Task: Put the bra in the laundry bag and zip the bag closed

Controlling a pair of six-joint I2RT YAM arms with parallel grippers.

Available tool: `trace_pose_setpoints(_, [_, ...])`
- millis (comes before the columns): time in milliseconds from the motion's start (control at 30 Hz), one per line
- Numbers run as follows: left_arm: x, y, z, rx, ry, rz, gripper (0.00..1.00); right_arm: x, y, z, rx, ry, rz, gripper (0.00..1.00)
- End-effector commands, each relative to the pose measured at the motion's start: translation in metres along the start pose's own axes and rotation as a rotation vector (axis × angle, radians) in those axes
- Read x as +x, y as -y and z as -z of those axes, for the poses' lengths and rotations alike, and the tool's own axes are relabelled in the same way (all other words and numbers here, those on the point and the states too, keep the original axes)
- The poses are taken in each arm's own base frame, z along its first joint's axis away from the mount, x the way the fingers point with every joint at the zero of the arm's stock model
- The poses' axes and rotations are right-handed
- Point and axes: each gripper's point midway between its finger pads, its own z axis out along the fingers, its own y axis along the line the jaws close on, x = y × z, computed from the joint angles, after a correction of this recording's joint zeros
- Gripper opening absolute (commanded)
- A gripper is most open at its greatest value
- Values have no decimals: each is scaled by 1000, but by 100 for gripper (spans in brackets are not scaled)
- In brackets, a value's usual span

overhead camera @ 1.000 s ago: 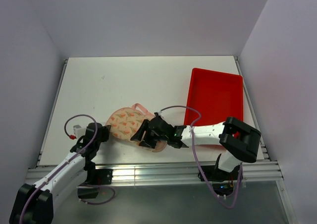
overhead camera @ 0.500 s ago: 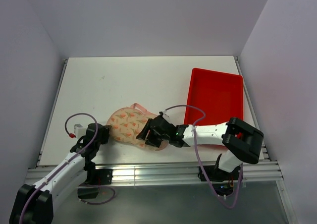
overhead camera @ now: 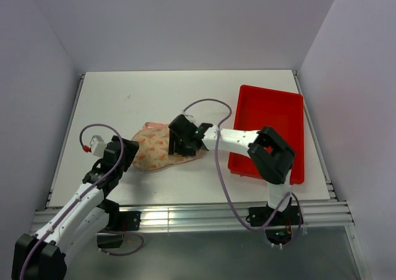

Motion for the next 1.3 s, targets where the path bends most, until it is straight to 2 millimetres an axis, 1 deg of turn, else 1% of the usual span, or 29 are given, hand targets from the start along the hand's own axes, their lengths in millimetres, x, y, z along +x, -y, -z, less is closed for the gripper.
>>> trace_pose_setpoints(0, [-4,16,-2,21,-1,-124,80,-10,25,-7,162,-50,227,67])
trace_pose_setpoints(33, [-2,16,-4,13,-11,-138,79,-24,13,-7,144,-36,262,67])
trace_pose_setpoints(67, [-2,16,-6,0,-12,-156,79,-27,22,-16,174,-60,263,67])
trace_pose_setpoints(100, [-2,13,-7,-19,-15,-175,79,-32,22,-18,175,-61,273,67])
trace_pose_setpoints(133, [-2,12,-7,-27,-13,-180,79,-43,17,-17,162,-47,287,67])
trace_pose_setpoints(167, [-6,13,-8,-34,4,-194,79,-50,23,-20,177,-51,284,67])
trace_pose_setpoints(267, [-12,14,-6,-39,28,-206,79,-69,24,-15,200,-24,319,67])
trace_pose_setpoints(333, [-17,15,-7,-36,49,-231,80,-81,21,-7,208,11,334,67])
trace_pose_setpoints(400, [-19,12,-11,-64,59,-258,80,-91,16,8,204,50,332,68])
trace_pose_setpoints(467, [-16,10,-17,-86,53,-283,80,-96,5,24,165,76,321,68])
trace_pose_setpoints(533, [-15,9,-20,-95,47,-299,81,-92,2,33,141,79,305,68])
trace_pose_setpoints(567, [-14,10,-22,-92,46,-303,82,-95,-6,46,108,101,295,68])
trace_pose_setpoints(600, [-12,11,-24,-80,44,-304,82,-93,-9,51,87,100,281,68])
trace_pose_setpoints(633, [-8,14,-24,-58,27,-305,83,-85,-6,52,84,89,276,68])
trace_pose_setpoints(667, [-4,12,-25,-39,12,-329,83,-88,-13,66,44,120,266,68])
trace_pose_setpoints(700, [-2,19,-26,-5,9,-324,83,-82,-17,70,13,114,244,68])
trace_pose_setpoints(733, [0,19,-27,-4,-2,-332,84,-66,-8,67,13,82,237,68])
trace_pose_setpoints(767, [2,17,-29,-10,-9,-351,84,-67,-19,78,-55,116,222,68])
trace_pose_setpoints(800, [2,18,-30,-13,-10,-358,84,-58,-24,81,-99,102,193,68])
trace_pose_setpoints(833, [2,17,-32,-17,-11,-365,84,-44,-12,80,-100,88,179,68])
trace_pose_setpoints(867, [3,17,-34,-24,-14,-375,84,-36,-22,79,-163,88,171,68])
trace_pose_setpoints(1000, [8,19,-43,-29,-26,-382,84,0,-29,69,-277,55,85,68])
trace_pose_setpoints(1033, [7,24,-45,-26,-22,-379,83,16,-18,59,-268,27,70,69])
trace_pose_setpoints(1067, [10,20,-51,-50,-29,-389,83,17,-30,58,-331,40,63,69])
trace_pose_setpoints(1100, [11,19,-54,-60,-31,-393,82,25,-34,56,-354,26,35,70])
trace_pose_setpoints(1133, [10,23,-56,-62,-27,-391,82,36,-28,48,-358,10,20,71])
trace_pose_setpoints(1167, [12,18,-61,-87,-34,-396,82,34,-41,49,-423,35,8,72])
trace_pose_setpoints(1200, [12,17,-63,-96,-28,-394,81,40,-46,47,-448,29,-14,73])
trace_pose_setpoints(1267, [12,19,-67,-97,-20,-381,81,42,-47,39,-467,55,-31,73])
